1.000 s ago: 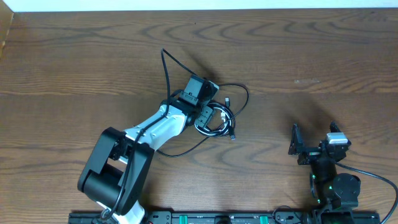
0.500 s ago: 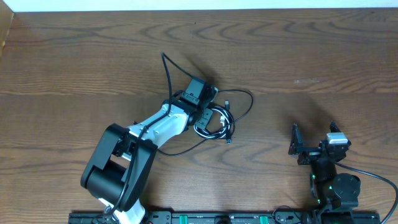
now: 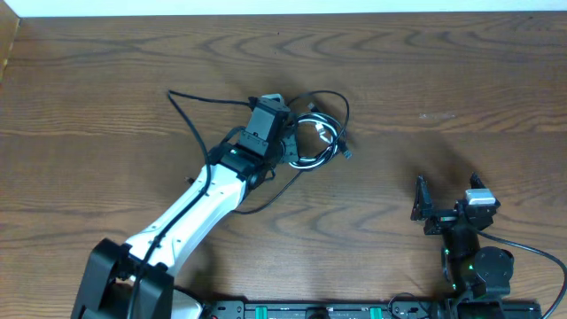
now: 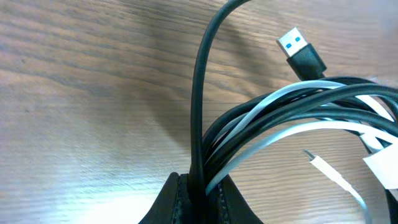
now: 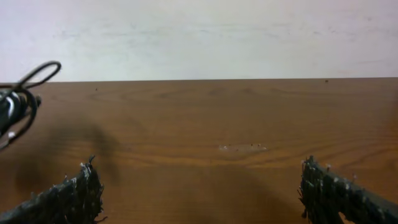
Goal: Untangle cables
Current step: 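Lower the left gripper and grasp the cable bundle's black loop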
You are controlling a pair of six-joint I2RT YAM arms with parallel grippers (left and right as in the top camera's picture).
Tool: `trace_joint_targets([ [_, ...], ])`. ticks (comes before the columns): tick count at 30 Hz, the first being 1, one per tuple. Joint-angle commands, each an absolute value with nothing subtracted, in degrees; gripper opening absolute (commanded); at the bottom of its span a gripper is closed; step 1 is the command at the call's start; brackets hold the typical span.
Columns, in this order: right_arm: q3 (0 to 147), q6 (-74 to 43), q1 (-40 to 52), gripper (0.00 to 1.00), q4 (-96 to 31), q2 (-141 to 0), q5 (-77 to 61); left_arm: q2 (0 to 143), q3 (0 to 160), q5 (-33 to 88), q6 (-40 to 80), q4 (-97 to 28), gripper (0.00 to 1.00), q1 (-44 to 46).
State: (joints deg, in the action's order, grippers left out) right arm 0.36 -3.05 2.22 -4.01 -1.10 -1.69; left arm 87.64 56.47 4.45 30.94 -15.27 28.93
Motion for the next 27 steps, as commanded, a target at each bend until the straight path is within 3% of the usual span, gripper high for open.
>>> trace_joint_targets([
  [1, 0.3, -3.4, 2.2, 0.99, -4.2, -1.1, -1.9, 86.8, 56.2, 8.1, 35.5, -15.3, 0.08, 28.6],
  [9, 0.3, -3.4, 2.2, 0.99, -4.2, -1.1, -1.9, 86.8, 56.2, 11.6, 32.9, -15.1, 0.08, 28.7],
  [18, 0.3, -3.4, 2.2, 0.99, -4.2, -1.1, -1.9, 86.8, 56.2, 9.4, 9.5, -15.1, 0.08, 28.7],
  [23, 0.3, -4.0, 2.3, 0.99, -3.9, -1.1, -2.9, 86.8, 56.1, 8.1, 8.6, -15.2, 0.08, 28.7],
  [27, 0.3, -12.1, 2.3, 0.99, -3.1, -1.1, -8.7, 86.8, 56.1, 8.1, 8.6, -15.2, 0.08, 28.7],
])
